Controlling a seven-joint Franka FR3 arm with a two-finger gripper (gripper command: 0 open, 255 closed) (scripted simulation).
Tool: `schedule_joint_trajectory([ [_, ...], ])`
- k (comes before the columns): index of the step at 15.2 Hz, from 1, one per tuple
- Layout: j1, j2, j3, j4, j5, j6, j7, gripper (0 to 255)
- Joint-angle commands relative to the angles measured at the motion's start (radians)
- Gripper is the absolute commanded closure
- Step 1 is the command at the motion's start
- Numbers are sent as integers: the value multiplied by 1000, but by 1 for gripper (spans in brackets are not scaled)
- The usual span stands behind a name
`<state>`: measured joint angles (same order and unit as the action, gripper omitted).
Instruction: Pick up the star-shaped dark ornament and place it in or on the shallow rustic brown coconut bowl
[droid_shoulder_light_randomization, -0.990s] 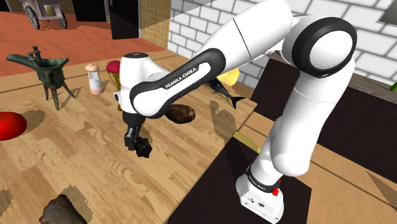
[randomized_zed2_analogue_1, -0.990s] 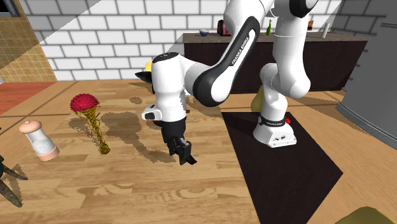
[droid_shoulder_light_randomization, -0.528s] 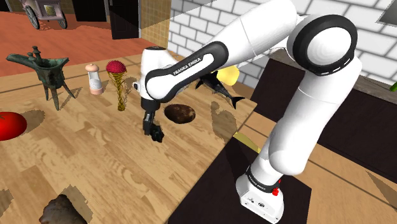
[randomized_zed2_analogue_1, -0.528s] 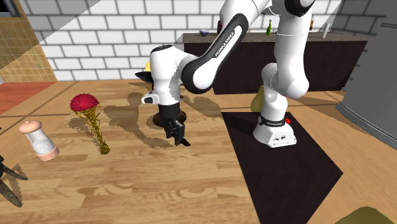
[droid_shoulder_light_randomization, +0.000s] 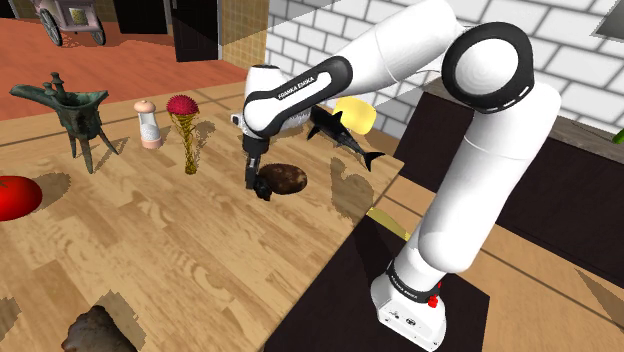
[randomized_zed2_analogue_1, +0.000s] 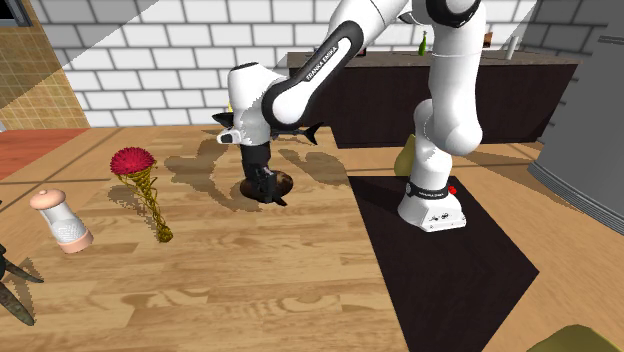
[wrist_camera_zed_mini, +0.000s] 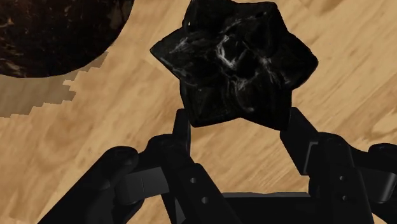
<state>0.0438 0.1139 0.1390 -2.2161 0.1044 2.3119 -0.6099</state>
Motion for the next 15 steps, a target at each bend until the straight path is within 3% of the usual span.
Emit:
schedule_joint_trajectory([
  [1, -26, 3, -20, 6, 1, -7, -48, 255],
  [11, -156, 115, -115, 172, -3, -80, -266, 255],
  [15, -165, 150, -120, 177, 0, -52, -284, 255],
])
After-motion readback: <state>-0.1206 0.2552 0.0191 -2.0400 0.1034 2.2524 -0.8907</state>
